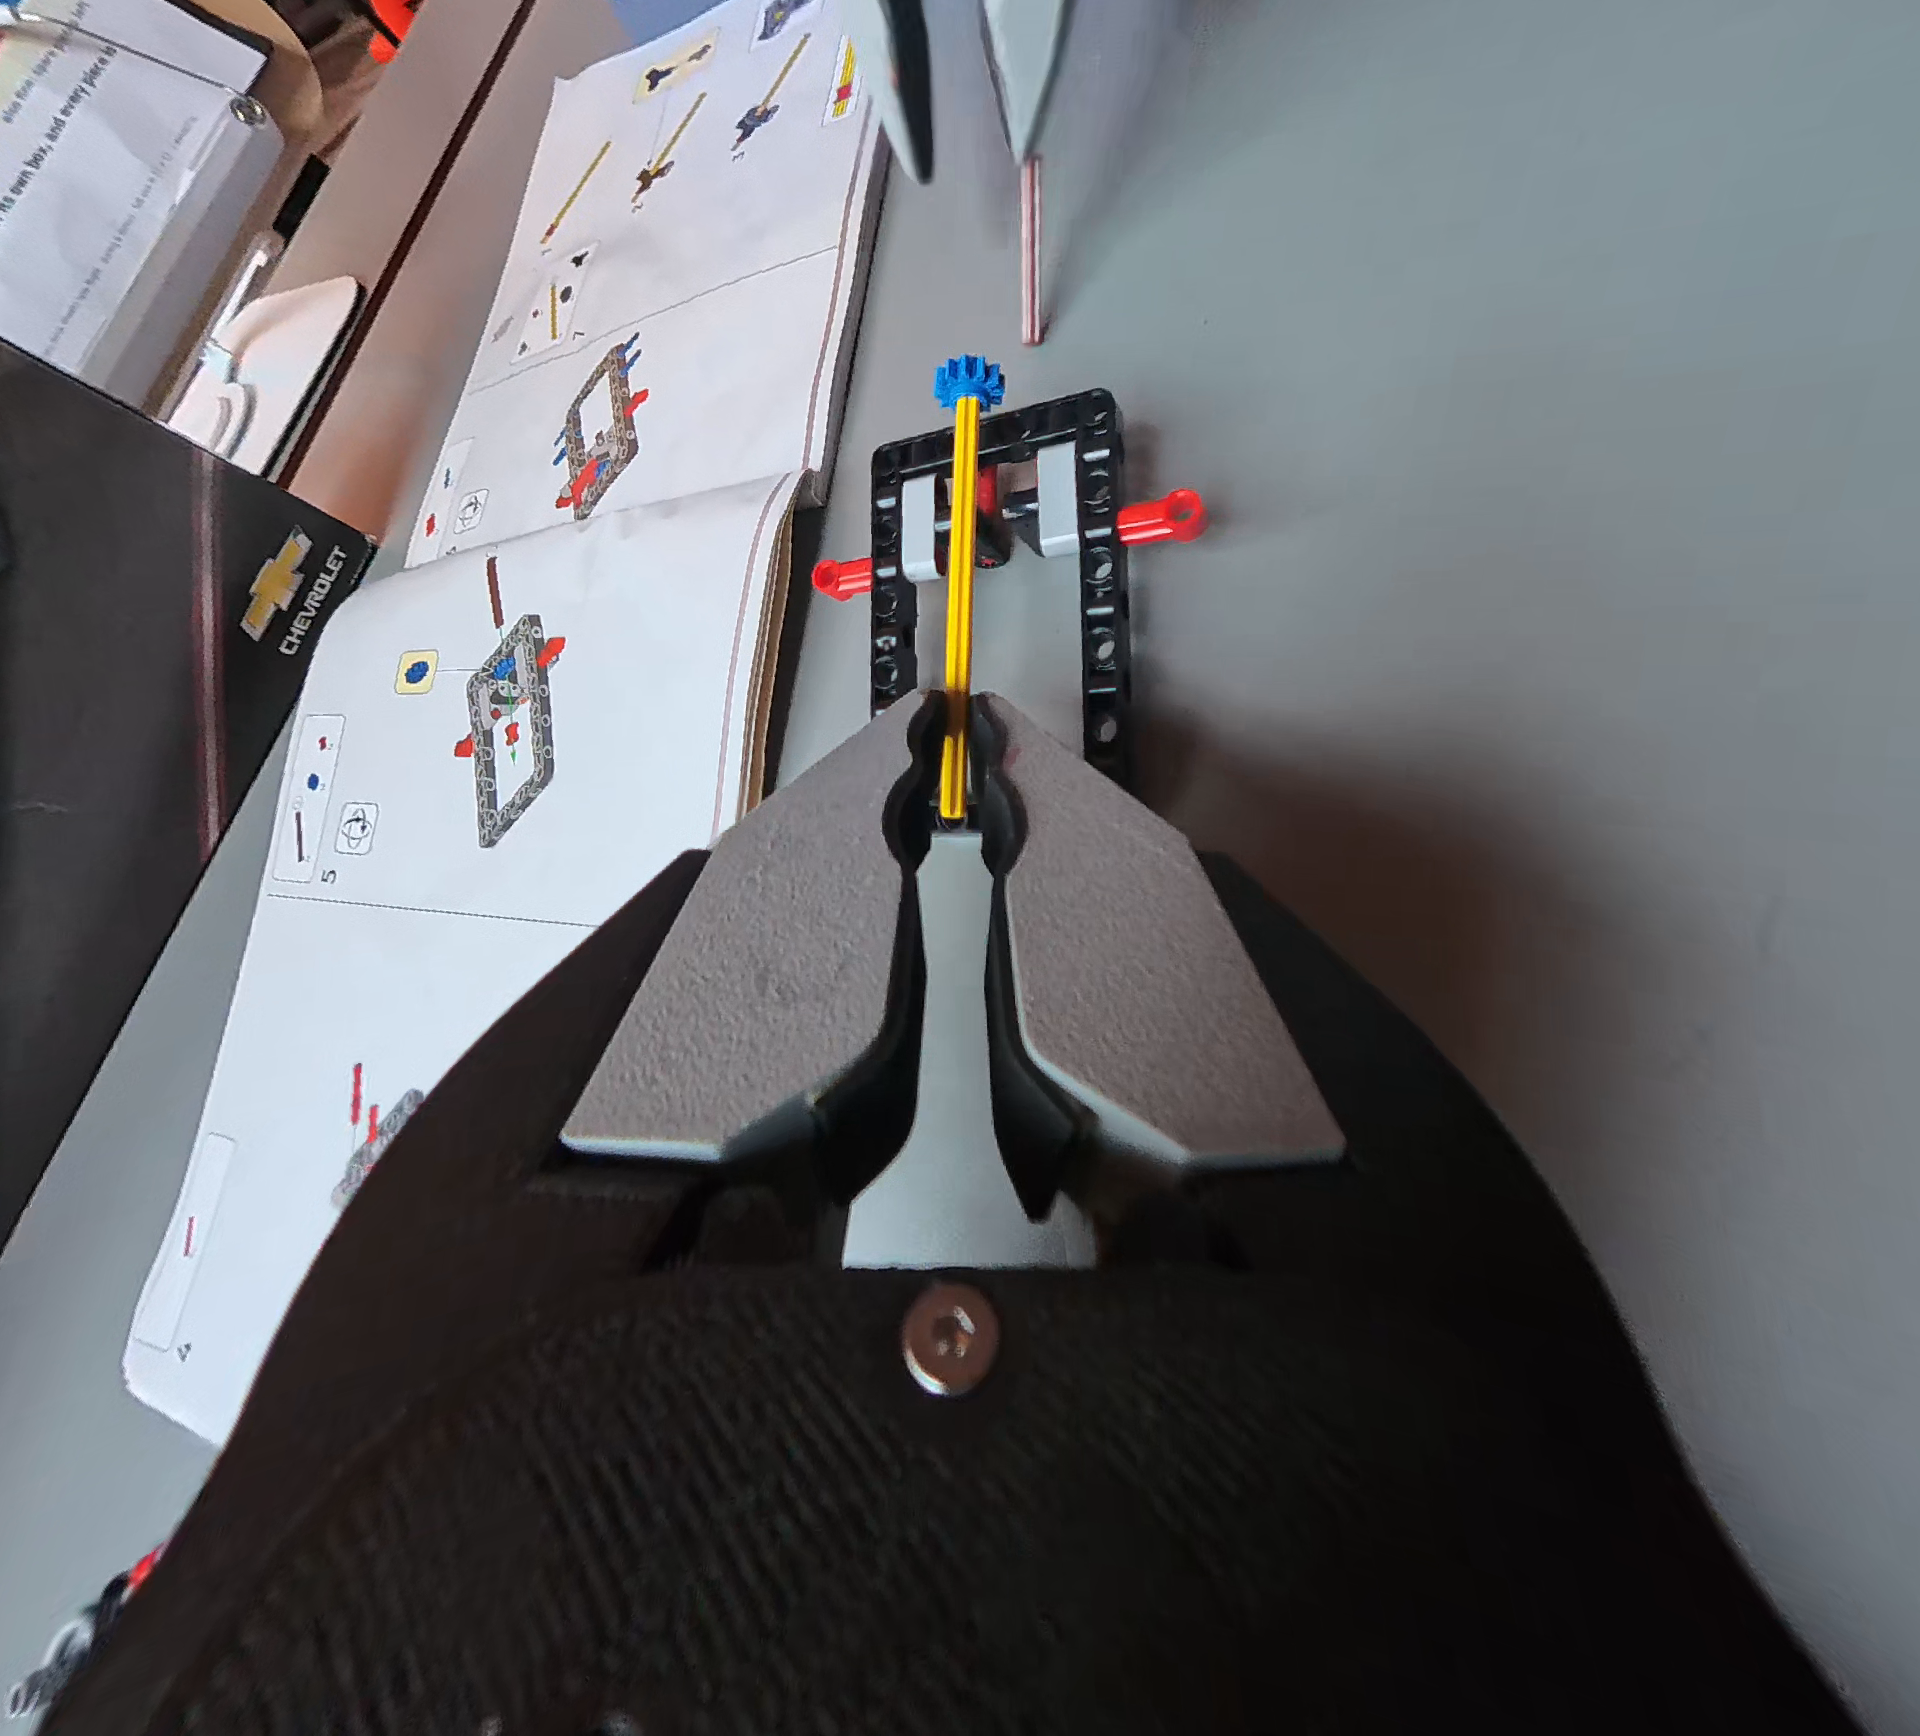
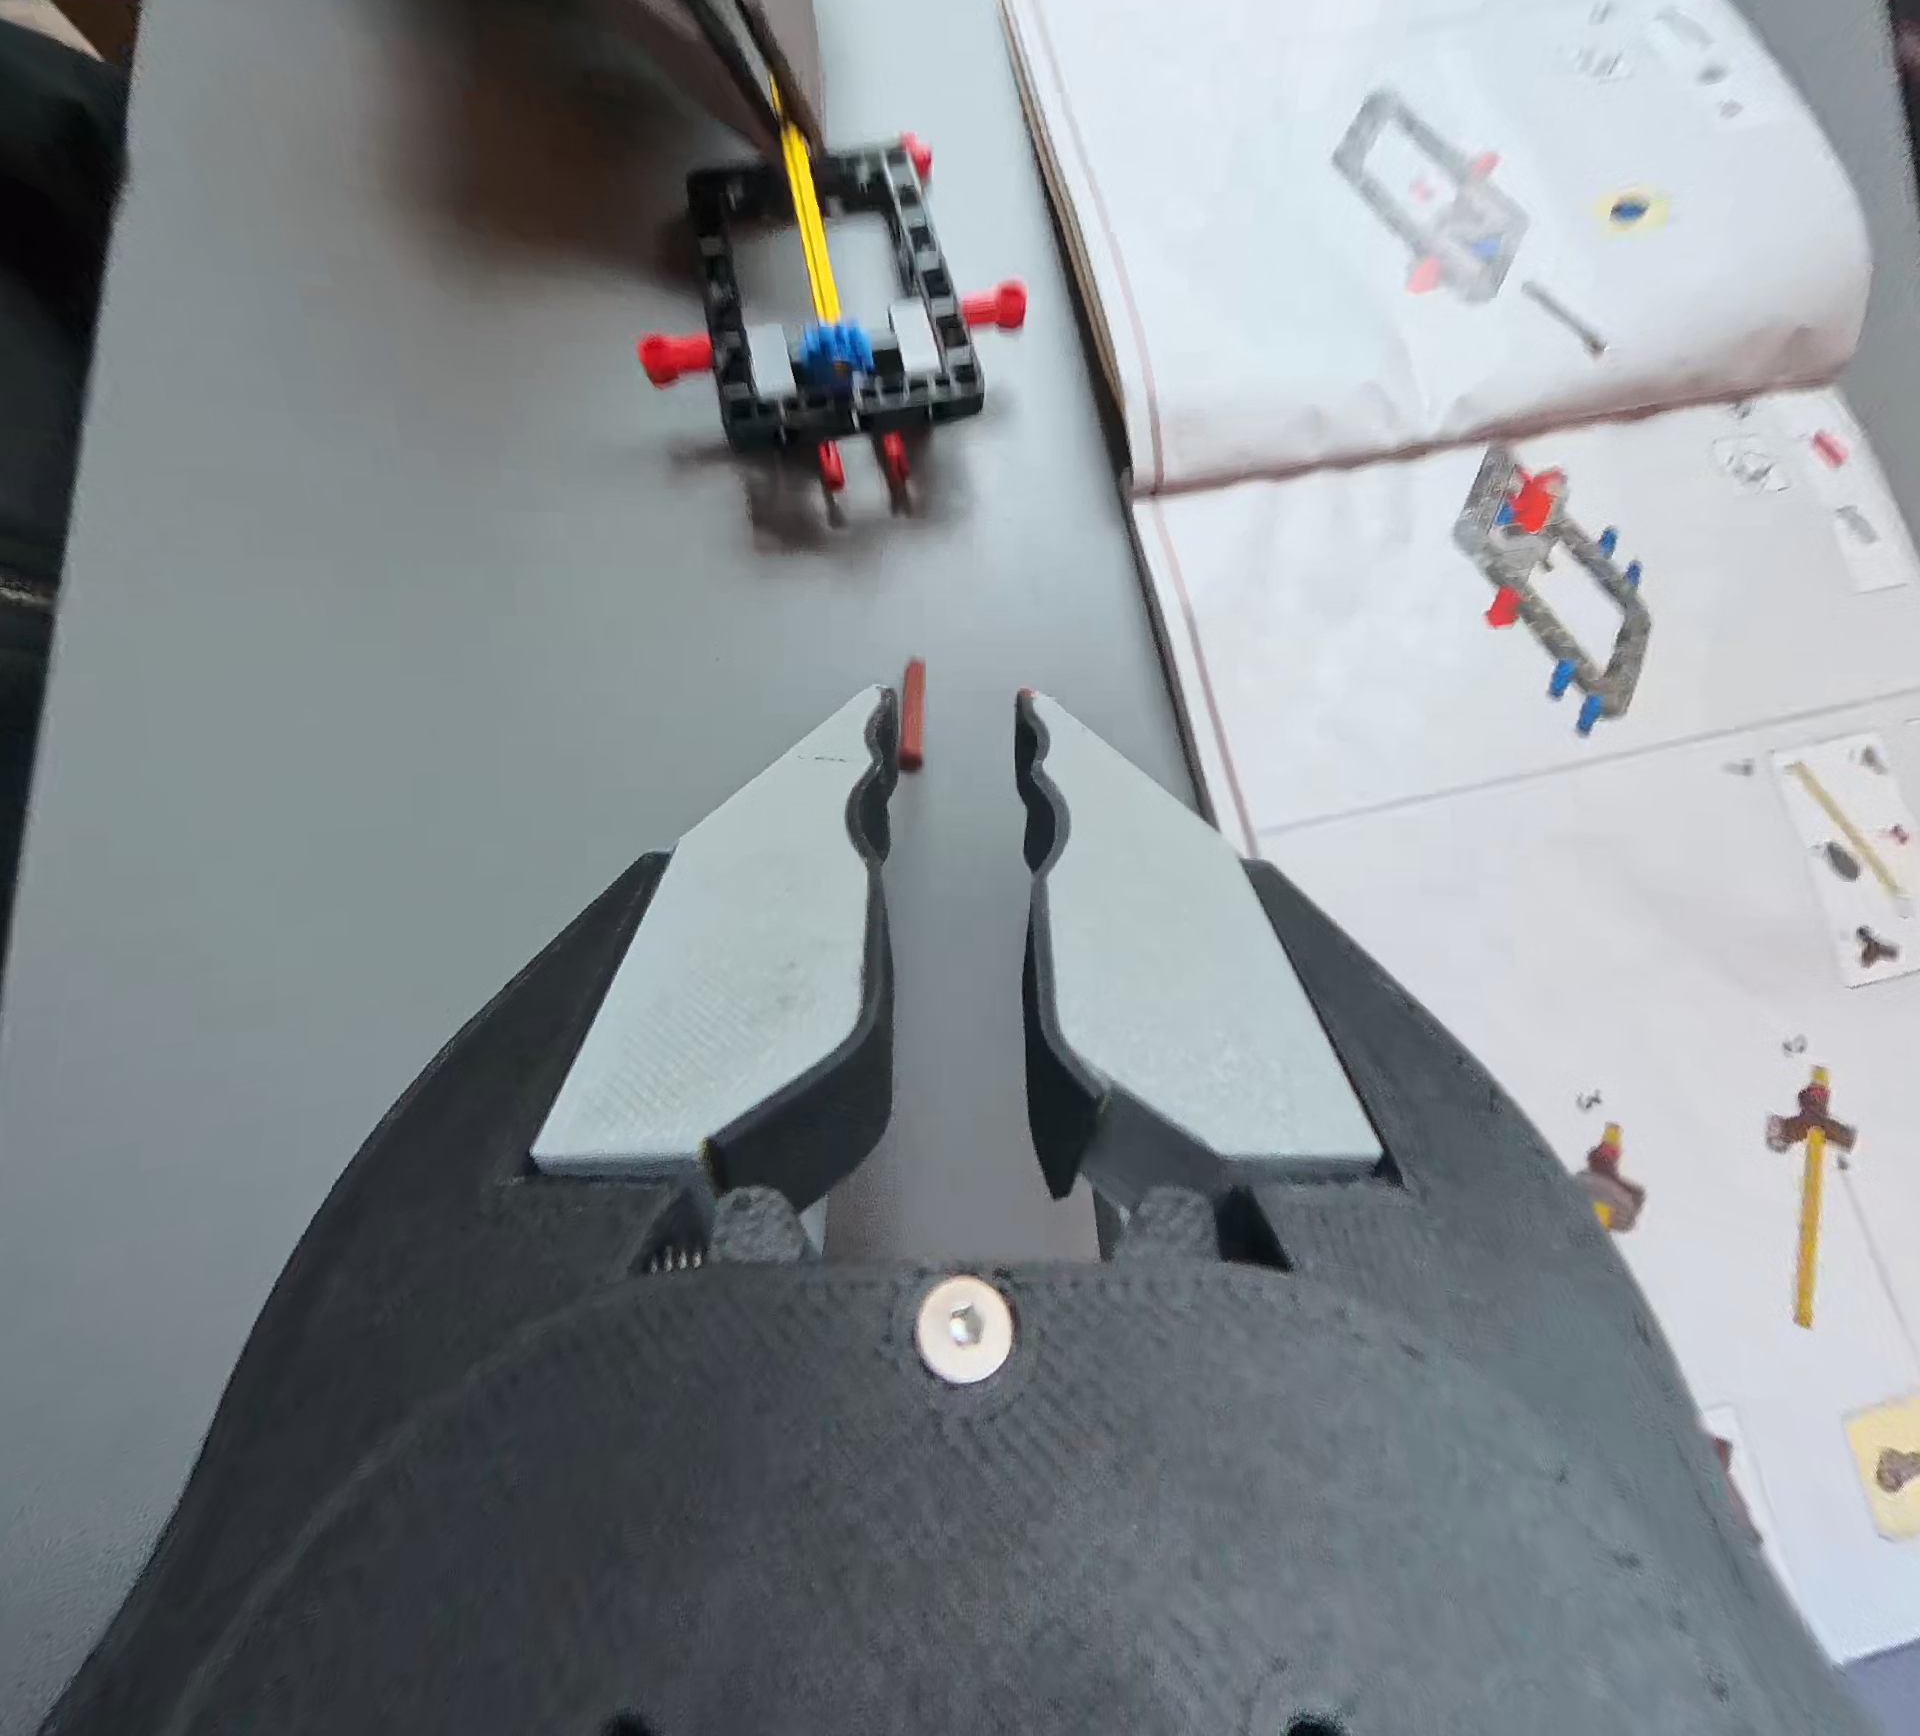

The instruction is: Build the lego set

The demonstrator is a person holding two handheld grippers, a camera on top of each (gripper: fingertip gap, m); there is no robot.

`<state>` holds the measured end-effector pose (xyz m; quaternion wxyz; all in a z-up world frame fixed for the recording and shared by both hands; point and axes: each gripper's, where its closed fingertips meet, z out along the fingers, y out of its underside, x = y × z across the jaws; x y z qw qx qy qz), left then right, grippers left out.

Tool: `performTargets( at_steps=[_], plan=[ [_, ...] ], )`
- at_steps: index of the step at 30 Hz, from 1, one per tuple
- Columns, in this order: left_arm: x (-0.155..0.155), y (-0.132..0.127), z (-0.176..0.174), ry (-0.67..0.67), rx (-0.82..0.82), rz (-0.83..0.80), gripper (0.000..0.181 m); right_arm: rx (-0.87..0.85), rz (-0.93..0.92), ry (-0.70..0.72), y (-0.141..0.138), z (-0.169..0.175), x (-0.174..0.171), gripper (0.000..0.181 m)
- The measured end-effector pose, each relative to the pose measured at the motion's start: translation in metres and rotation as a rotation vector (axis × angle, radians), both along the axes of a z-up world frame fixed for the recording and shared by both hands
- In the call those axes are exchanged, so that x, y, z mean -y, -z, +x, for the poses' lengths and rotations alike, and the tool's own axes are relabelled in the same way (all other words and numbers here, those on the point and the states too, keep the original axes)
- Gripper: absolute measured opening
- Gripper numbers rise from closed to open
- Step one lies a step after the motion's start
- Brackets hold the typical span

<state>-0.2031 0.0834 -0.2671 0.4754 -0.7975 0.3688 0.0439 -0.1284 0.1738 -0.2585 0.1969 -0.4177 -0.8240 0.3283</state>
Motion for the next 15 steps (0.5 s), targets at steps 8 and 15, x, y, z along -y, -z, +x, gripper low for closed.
performTargets(
  at_steps=[8, 15],
  plan=[
    [-0.008, -0.009, 0.005, -0.005, -0.013, 0.049, 0.002, -0.003, -0.018, -0.175, -0.029, -0.053, 0.071, 0.023],
    [-0.008, -0.015, 0.004, -0.007, -0.012, 0.087, 0.002, 0.086, 0.082, -0.193, -0.002, -0.063, 0.076, 0.009]
  ],
)
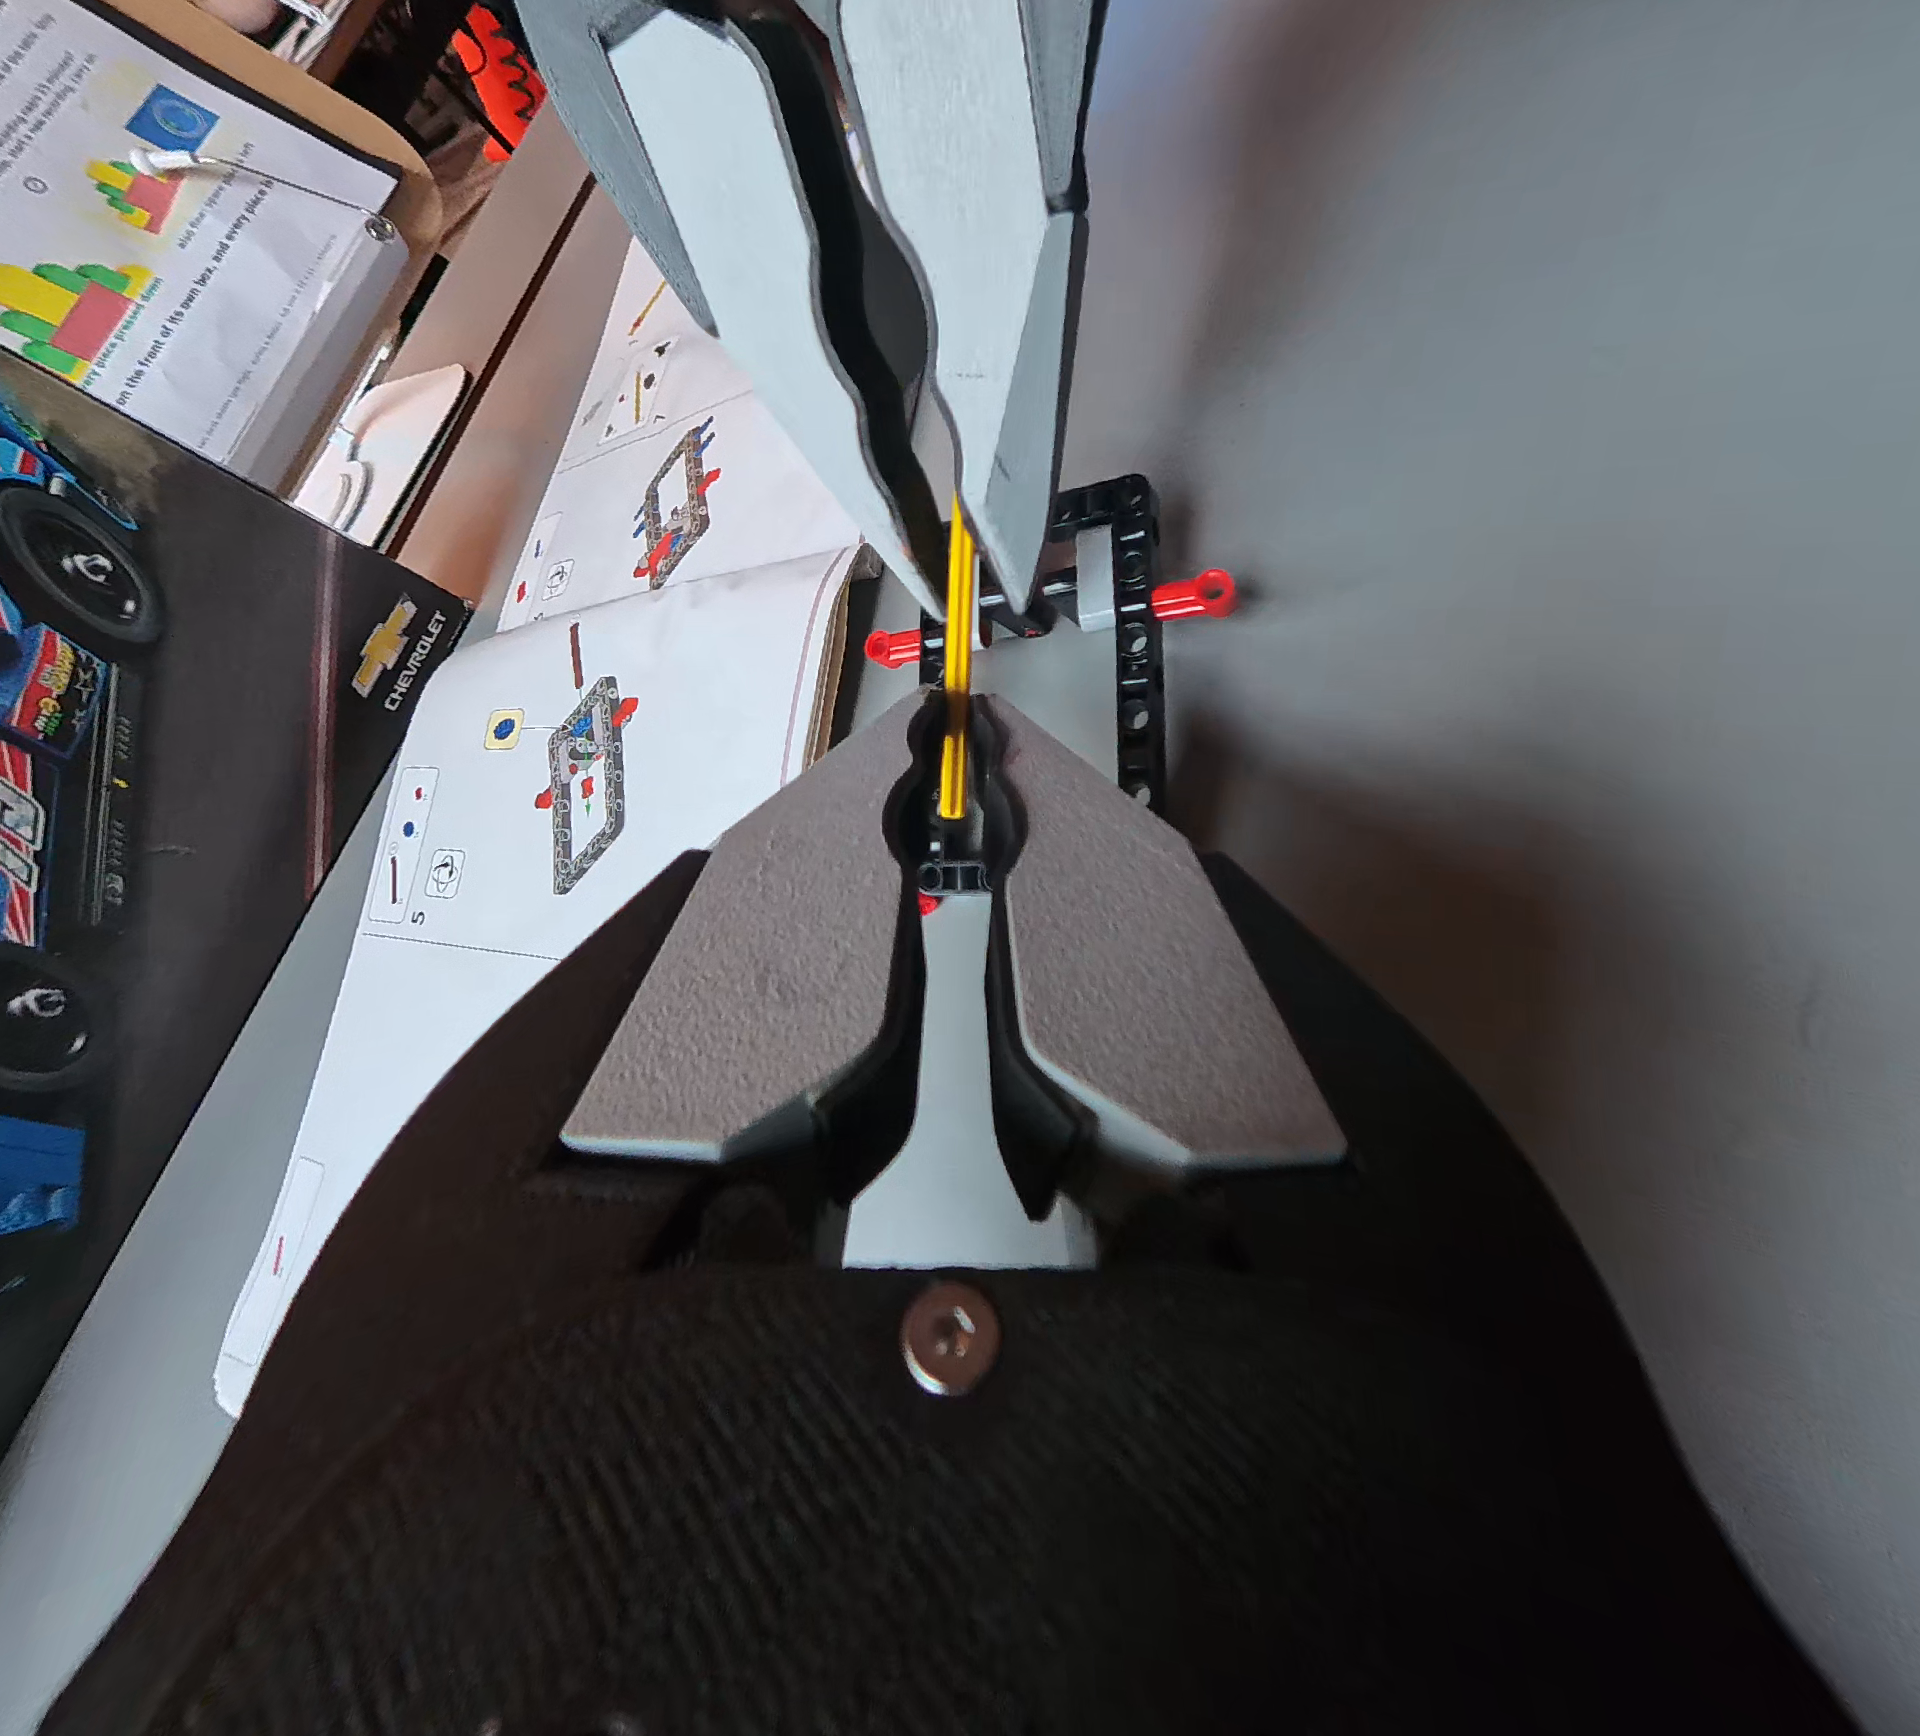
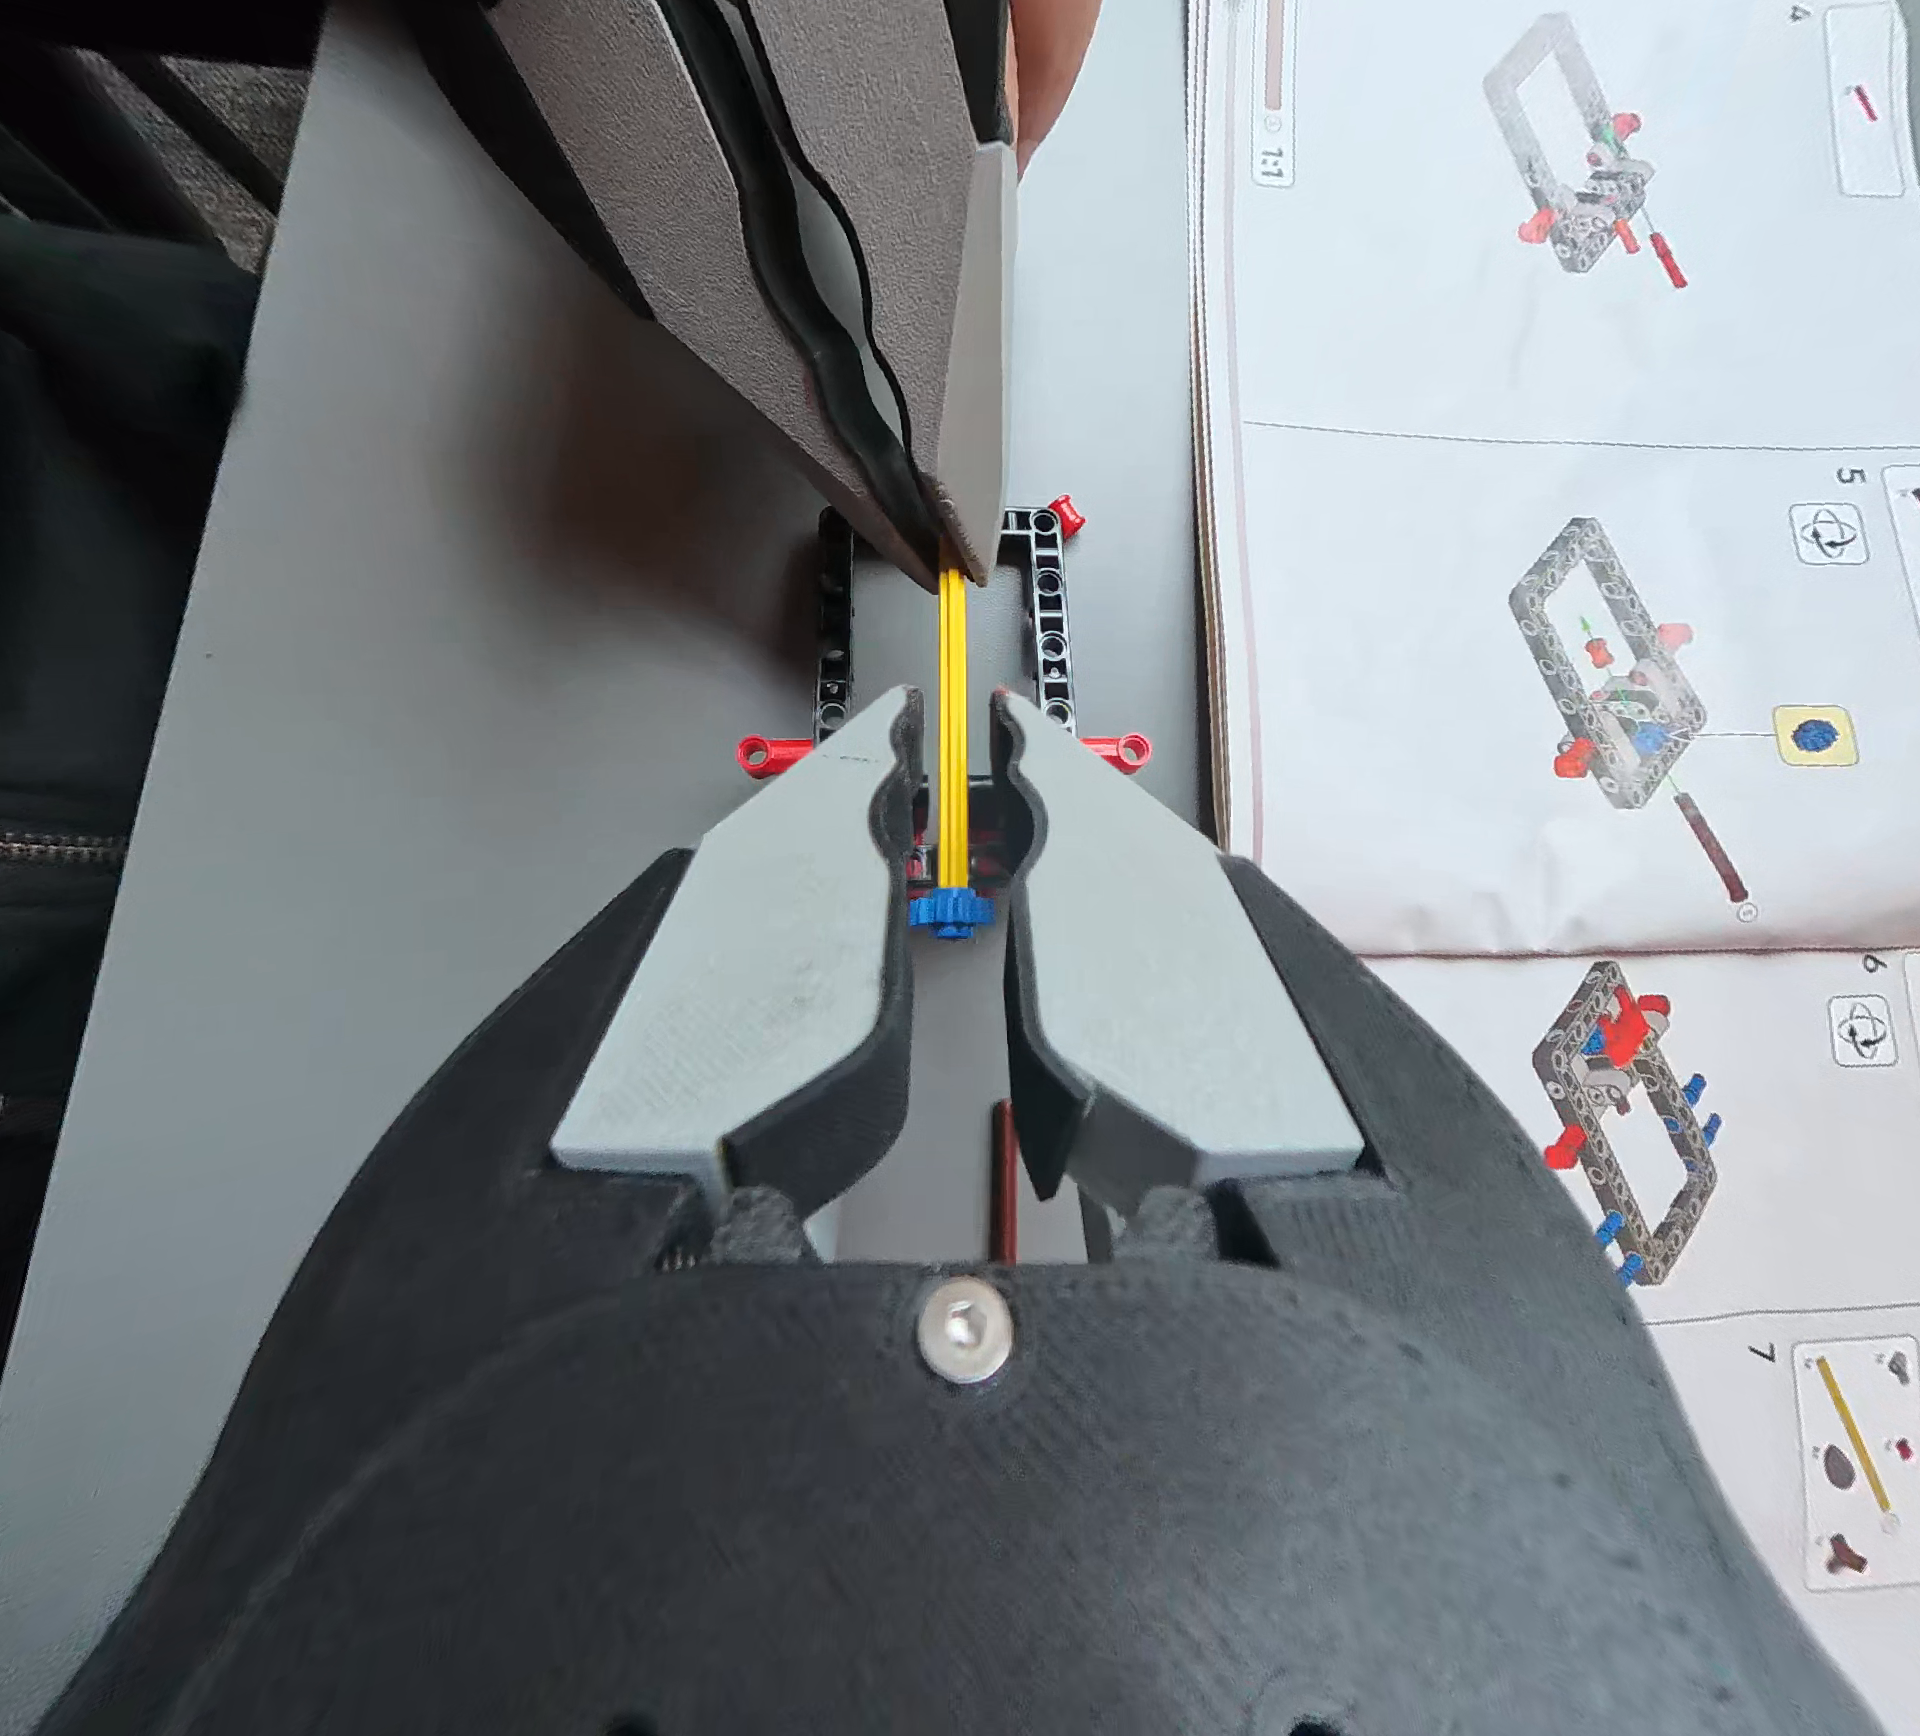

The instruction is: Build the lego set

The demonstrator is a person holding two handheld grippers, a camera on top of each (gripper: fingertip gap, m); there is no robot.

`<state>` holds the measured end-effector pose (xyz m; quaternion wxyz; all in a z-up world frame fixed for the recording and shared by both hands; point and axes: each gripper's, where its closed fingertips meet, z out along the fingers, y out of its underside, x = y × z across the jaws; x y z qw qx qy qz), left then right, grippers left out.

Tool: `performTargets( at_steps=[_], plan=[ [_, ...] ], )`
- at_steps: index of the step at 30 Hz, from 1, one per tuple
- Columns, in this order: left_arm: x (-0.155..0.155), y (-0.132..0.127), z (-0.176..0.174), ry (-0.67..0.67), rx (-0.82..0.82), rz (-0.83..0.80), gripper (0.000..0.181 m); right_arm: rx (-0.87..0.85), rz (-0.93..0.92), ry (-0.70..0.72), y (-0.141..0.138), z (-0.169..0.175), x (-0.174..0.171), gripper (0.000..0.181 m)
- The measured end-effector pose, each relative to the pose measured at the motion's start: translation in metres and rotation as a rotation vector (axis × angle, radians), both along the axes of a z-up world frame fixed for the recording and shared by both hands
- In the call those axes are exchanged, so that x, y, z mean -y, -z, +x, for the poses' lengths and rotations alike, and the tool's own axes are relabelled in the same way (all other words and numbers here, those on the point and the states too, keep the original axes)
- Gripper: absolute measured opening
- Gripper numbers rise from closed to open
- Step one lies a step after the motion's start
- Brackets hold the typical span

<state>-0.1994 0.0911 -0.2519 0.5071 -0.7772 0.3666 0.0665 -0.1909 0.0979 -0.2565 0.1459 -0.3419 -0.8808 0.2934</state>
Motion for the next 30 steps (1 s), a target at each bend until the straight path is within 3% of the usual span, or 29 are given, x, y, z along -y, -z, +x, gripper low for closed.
performTargets(
  at_steps=[6, 16, 30],
  plan=[
    [0.001, 0.006, 0.002, -0.002, -0.017, -0.027, 0.002, 0.000, 0.053, -0.018, 0.006, 0.001, 0.001, 0.001],
    [0.003, 0.008, 0.007, 0.018, 0.290, -0.199, 0.002, -0.022, 0.104, -0.039, 0.010, 0.003, 0.002, 0.001],
    [0.003, 0.011, 0.009, 0.060, 0.316, -0.248, 0.002, -0.028, 0.100, -0.043, 0.012, 0.004, 0.003, 0.001]
  ],
)
